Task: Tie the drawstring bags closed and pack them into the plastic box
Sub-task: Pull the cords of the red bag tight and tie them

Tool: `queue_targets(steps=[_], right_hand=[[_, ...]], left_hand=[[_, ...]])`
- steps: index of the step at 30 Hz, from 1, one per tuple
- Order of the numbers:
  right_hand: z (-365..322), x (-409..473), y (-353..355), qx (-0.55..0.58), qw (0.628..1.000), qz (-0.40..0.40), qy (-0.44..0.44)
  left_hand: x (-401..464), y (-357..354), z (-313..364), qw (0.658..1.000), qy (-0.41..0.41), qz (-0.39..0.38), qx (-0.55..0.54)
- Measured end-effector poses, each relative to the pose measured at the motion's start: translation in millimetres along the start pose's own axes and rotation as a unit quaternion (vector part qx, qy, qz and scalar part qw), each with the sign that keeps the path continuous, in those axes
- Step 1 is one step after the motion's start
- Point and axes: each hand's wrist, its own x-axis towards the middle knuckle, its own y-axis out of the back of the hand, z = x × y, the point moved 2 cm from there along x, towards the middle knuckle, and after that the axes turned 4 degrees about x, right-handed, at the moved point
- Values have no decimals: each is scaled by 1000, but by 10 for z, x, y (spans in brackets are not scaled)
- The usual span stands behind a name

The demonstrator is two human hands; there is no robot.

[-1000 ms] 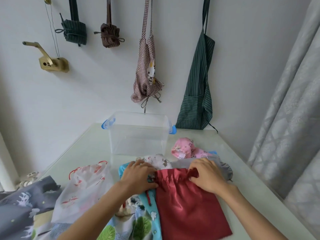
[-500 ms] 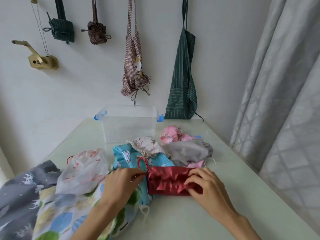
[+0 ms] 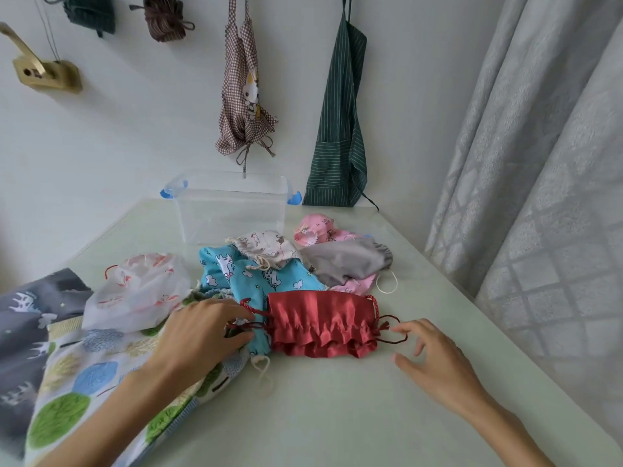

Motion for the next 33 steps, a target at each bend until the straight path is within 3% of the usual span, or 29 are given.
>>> queue_targets(steps=[3,9,10,12,14,17,23,27,30,33], right_hand=[[-45,119,-97,-30,999,-43,11],[-93,277,-75,-120,992,6,34],[-84,306,-39,-91,995,10,30],[-92,386,87,69,997,21,17],[-127,480,278,241,970,7,1],[-109,620,568,321,947,-9,-29],[330,800,867,308,933,145,-116],[665,762,892,231,929,207,-200],[681,732,781,174,936,194,-238],[574,794,648,150,957,107,-226]], left_hand=[[25,16,58,999,-28,-3,26],[139,110,2,999,-20,-30,17],[160,148,-21,1000,-7,-25,0],[218,245,-65,998,27,11,-60],[296,328,-84,992,59,55,-97],[437,386,-88,982,111,79,-129],[537,319,-281,965,190,87,-157],[429,263,-590,946,254,97,-173],[394,222,-670,944,279,66,-164],[467,224,-581,958,253,-37,-128]])
